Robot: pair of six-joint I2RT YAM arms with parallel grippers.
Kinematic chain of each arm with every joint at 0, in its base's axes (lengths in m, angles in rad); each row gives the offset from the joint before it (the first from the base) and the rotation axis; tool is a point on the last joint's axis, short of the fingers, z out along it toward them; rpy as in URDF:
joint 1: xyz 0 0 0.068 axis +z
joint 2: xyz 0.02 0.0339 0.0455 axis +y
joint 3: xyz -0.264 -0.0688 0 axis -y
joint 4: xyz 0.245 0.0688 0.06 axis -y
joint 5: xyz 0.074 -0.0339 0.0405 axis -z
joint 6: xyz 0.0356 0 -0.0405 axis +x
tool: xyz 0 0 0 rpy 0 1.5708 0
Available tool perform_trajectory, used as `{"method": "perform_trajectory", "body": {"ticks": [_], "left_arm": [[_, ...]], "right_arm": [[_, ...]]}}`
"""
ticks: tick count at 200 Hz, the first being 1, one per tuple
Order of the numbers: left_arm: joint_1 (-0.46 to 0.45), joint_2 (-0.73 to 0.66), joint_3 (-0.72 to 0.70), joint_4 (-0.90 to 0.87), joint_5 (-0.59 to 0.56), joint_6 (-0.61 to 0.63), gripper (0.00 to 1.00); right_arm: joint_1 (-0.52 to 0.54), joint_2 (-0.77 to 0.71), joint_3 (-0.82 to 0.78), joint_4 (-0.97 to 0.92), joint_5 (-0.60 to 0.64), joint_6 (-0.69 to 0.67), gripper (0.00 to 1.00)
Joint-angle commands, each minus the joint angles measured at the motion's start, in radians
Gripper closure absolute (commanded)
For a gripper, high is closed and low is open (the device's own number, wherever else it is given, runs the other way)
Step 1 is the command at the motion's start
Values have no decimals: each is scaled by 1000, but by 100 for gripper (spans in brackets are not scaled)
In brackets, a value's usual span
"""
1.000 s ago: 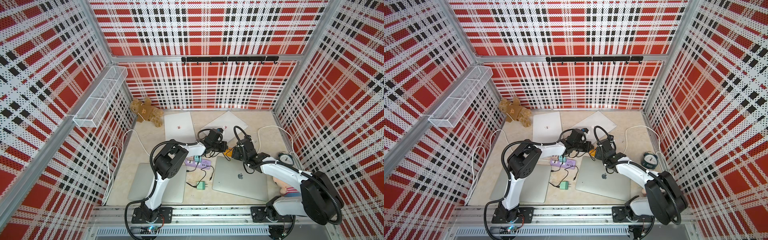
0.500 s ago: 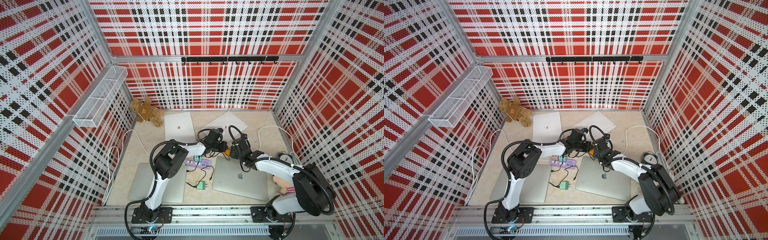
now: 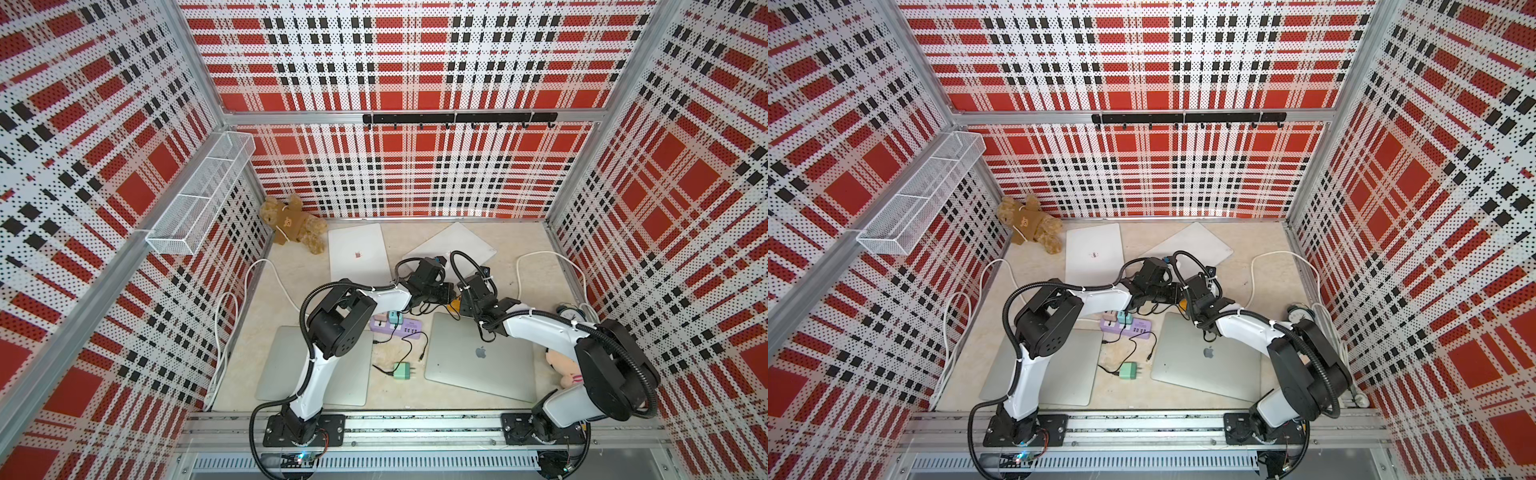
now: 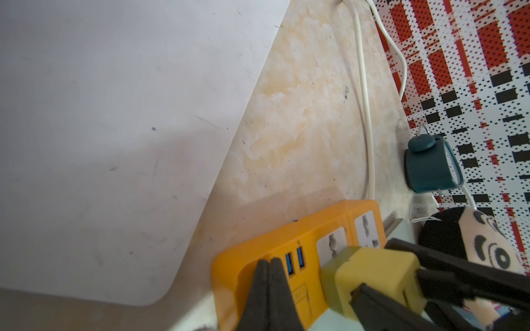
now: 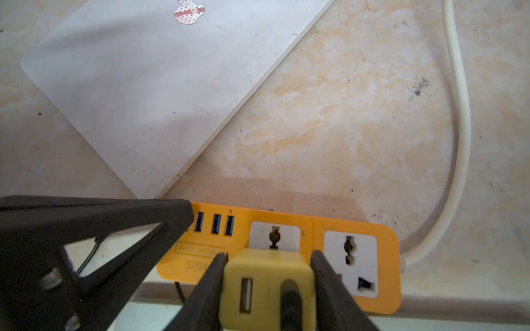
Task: Unplug the laptop charger
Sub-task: Remove the plug from the socket.
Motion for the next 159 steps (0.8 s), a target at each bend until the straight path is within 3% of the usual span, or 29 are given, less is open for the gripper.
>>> {"method": "perform_trajectory", "body": {"ticks": [1,159], "left_arm": [[-15,40,-13,-85,-11,12,100],[-27,43,-33,-113,-43,34,100]], "right_arm": [[17,16,15,-5,3,11,60],[15,-40,-55,52,-36,47,67]]}}
